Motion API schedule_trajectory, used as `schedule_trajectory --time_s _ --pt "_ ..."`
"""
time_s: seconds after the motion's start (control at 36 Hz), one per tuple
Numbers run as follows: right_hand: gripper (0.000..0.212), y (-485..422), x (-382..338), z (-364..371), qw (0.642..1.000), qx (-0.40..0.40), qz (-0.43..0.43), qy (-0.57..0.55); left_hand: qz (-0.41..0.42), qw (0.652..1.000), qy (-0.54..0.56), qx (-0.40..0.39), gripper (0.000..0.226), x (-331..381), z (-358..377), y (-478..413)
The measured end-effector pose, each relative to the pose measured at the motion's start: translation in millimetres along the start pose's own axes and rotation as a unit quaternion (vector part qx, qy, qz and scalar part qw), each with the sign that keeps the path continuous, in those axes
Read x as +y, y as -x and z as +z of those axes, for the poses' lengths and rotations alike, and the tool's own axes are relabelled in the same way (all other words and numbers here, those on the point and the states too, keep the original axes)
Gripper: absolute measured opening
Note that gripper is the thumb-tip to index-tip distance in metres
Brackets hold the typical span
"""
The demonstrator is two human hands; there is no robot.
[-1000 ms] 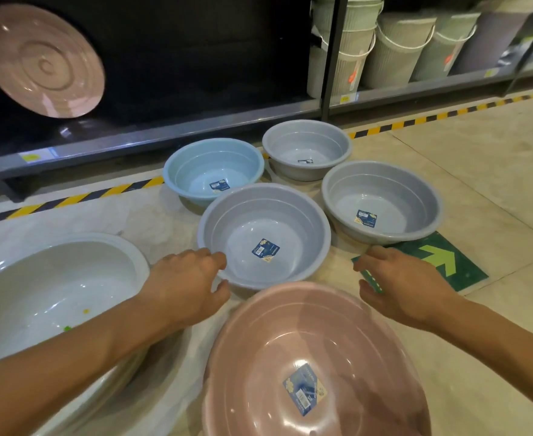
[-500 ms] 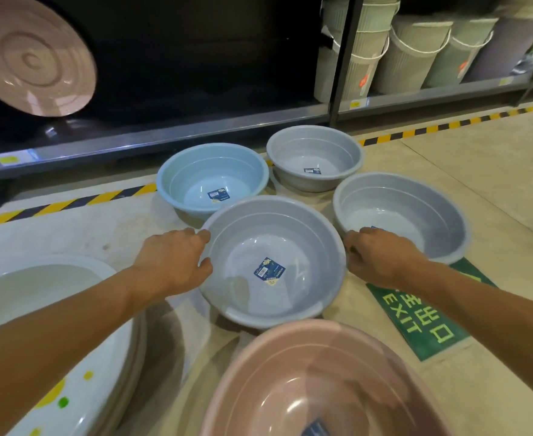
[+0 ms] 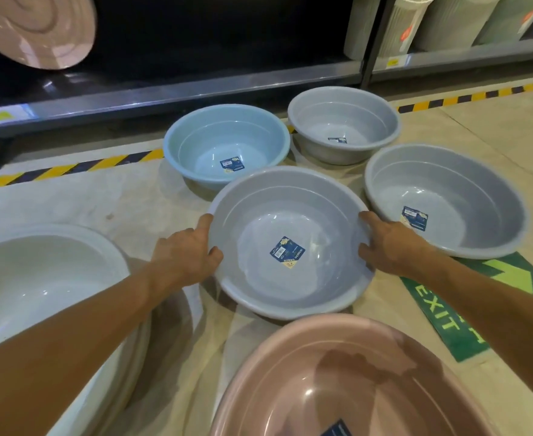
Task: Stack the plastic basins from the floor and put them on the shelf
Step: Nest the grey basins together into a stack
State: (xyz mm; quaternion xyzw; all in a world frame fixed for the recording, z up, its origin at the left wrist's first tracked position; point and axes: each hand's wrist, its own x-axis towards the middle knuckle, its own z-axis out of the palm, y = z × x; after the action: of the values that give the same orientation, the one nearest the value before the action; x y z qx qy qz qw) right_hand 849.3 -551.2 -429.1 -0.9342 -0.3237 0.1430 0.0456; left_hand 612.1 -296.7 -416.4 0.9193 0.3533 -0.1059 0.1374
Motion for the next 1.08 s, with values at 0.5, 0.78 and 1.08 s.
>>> schedule_trajectory --time_s 0.5,0.78,1.08 --pt "0.063 47.6 12.7 -36.4 0.971 0.163 -0.053 -0.168 0.02 0.967 0.236 0.094 0.056 -1.0 -46.3 29.3" --pt "0.058 142.9 18.8 -74.7 0.949 0.217 -0.07 -0.216 0.091 0.95 0.281 0.101 0.053 1.3 -82.2 97.6" --pt "0.058 259.4 47.1 -60.1 0.948 0.214 -0.066 -0.226 0.173 0.931 0.313 0.071 0.071 -4.3 -55.7 195.0"
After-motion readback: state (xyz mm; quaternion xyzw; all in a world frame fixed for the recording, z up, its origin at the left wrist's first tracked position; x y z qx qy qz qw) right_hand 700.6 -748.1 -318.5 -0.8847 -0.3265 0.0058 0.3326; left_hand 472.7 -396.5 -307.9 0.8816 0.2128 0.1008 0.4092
